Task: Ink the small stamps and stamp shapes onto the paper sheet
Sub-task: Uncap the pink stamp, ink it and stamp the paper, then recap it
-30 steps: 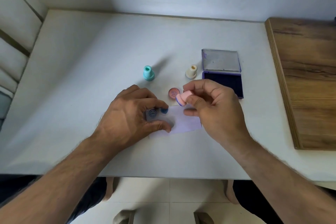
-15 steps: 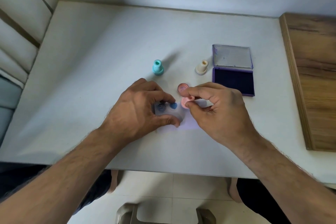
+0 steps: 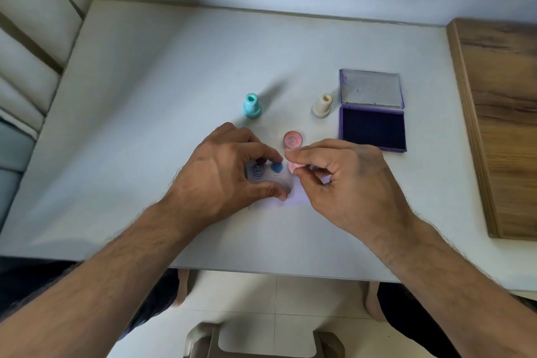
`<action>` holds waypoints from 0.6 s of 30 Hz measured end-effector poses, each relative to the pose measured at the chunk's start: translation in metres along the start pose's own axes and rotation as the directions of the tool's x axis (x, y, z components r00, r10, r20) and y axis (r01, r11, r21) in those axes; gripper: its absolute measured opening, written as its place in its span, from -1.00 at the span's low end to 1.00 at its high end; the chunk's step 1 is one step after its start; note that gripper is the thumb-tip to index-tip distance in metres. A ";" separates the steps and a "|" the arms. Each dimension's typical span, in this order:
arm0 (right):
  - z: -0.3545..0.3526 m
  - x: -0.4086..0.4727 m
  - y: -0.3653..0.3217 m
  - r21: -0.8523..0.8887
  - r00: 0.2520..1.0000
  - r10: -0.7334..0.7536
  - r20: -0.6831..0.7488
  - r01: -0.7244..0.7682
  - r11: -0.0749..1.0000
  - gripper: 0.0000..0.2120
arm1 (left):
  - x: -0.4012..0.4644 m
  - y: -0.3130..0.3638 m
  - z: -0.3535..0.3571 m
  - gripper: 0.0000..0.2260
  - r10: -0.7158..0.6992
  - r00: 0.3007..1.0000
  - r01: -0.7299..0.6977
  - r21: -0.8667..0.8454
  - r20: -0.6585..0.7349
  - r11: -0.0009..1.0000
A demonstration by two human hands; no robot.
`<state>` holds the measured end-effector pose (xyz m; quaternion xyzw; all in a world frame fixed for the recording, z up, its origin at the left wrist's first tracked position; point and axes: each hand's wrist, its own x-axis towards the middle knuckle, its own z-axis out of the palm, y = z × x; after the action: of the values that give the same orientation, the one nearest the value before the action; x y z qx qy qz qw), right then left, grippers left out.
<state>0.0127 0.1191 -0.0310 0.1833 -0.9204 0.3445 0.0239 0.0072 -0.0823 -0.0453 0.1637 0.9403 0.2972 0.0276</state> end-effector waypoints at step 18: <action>0.003 0.003 0.000 0.065 0.987 0.157 -0.044 -0.154 0.986 -0.91 | 0.003 0.002 -0.001 -0.66 -0.033 0.998 0.035 -0.030 0.045 0.999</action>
<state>0.0100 0.1163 -0.0330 0.1030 -0.9200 0.3780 0.0138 0.0048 -0.0805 -0.0431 0.1538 0.9373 0.3076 0.0560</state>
